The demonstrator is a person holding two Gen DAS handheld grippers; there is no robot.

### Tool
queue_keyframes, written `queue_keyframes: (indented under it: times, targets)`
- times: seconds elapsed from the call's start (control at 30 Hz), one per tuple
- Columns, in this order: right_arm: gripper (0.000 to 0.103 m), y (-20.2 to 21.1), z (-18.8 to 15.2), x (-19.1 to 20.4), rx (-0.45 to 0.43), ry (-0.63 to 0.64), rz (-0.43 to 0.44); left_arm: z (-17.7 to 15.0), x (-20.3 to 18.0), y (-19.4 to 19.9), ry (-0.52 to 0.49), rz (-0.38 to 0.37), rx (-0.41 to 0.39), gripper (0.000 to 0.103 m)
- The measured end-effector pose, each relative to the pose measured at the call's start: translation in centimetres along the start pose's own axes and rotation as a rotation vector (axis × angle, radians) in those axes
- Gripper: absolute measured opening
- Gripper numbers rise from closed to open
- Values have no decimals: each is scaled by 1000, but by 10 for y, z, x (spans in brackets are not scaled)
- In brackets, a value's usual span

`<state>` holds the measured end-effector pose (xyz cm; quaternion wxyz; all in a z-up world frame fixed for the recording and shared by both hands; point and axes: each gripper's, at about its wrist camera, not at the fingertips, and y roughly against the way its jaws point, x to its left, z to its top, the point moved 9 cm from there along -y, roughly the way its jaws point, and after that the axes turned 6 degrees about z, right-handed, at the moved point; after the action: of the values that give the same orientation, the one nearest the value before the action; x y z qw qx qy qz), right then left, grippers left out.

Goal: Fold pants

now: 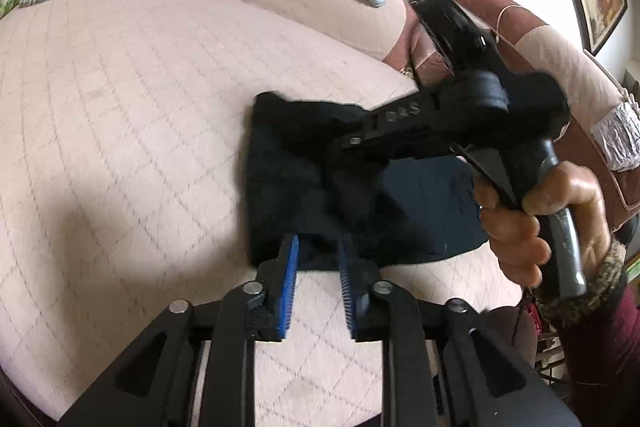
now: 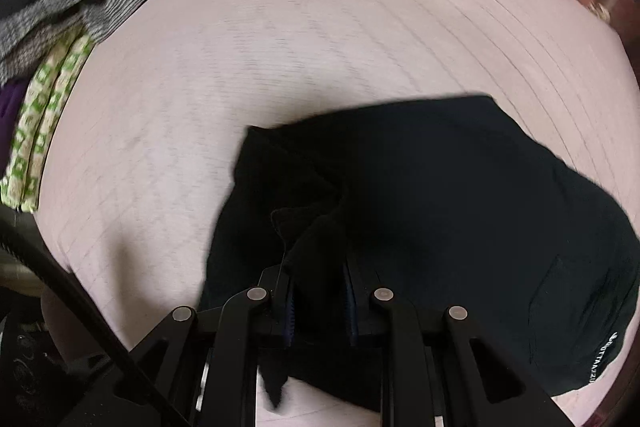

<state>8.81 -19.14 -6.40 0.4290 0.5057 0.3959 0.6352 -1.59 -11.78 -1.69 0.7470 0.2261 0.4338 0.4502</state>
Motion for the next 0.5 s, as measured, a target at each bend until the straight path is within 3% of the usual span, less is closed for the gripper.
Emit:
queue_keyframes:
  times: [0.07,0.17,0.23,0.37,0.4,0.5]
  targets:
    - [27,-3,-6,-22,-12,-38,-1,-3,2,-2,33,1,12,30]
    - [42,5,-10,-53,-58,-91,9,-3,12,1,64,19,18,32]
    - [43,16,-14,-67,-104,-130,11,-3,18,0,74,31,16,33]
    - [43,43,-12,-84,-191,-134,-75,8,14,-1,55,31,11,35]
    - [43,52,-11,-85,-215,-135,-61,14,9,-4,34,32,7,35]
    - [43,73,-6,-69,-277,-167,155,26,-9,-19,-22,31,0,42]
